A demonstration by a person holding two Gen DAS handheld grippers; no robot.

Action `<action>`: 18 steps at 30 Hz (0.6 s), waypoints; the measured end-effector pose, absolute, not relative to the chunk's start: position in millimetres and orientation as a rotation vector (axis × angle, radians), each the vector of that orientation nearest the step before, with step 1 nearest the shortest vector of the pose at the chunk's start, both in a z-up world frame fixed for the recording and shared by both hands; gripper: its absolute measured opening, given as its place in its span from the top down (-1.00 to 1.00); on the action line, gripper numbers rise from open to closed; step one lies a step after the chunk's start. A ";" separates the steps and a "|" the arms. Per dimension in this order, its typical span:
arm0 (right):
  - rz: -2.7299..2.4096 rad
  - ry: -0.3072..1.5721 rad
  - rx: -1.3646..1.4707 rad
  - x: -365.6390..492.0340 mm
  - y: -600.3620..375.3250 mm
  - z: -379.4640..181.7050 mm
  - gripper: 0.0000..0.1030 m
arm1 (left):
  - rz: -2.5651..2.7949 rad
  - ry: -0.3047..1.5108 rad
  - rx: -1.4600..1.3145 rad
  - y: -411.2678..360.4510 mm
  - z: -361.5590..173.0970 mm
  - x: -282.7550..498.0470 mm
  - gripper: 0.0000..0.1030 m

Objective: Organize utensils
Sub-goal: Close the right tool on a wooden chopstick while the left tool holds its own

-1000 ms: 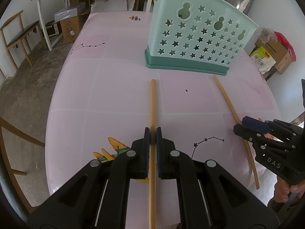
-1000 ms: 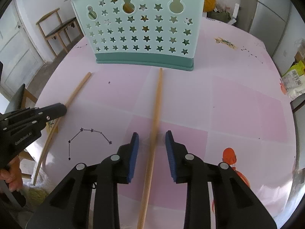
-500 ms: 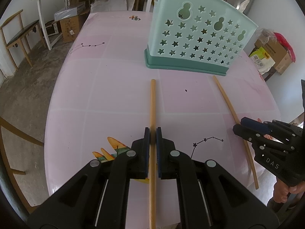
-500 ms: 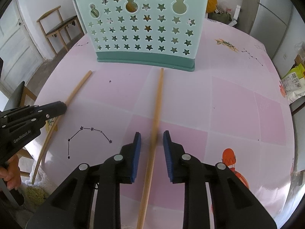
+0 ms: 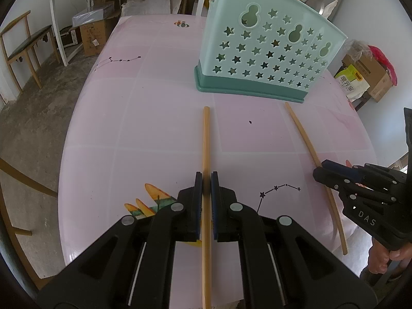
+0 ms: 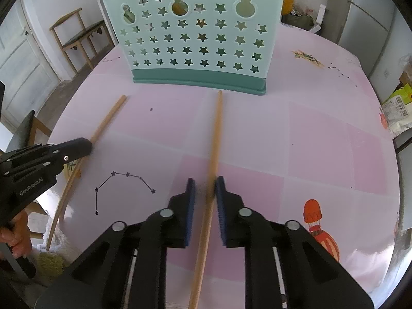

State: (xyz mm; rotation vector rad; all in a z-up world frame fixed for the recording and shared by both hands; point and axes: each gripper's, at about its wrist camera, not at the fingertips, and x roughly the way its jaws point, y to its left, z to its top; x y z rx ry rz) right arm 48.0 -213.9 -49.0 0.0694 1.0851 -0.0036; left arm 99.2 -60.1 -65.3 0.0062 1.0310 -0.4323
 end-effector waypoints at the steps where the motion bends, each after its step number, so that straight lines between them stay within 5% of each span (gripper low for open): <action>1: -0.001 1.085 0.072 47.9 -213.6 -49.0 0.77 | -0.431 1.031 0.007 -60.5 -65.2 99.0 0.90; 18: 0.028 1.082 0.112 46.0 -218.5 -49.4 0.86 | -0.450 1.041 0.027 -70.9 -63.1 91.9 0.90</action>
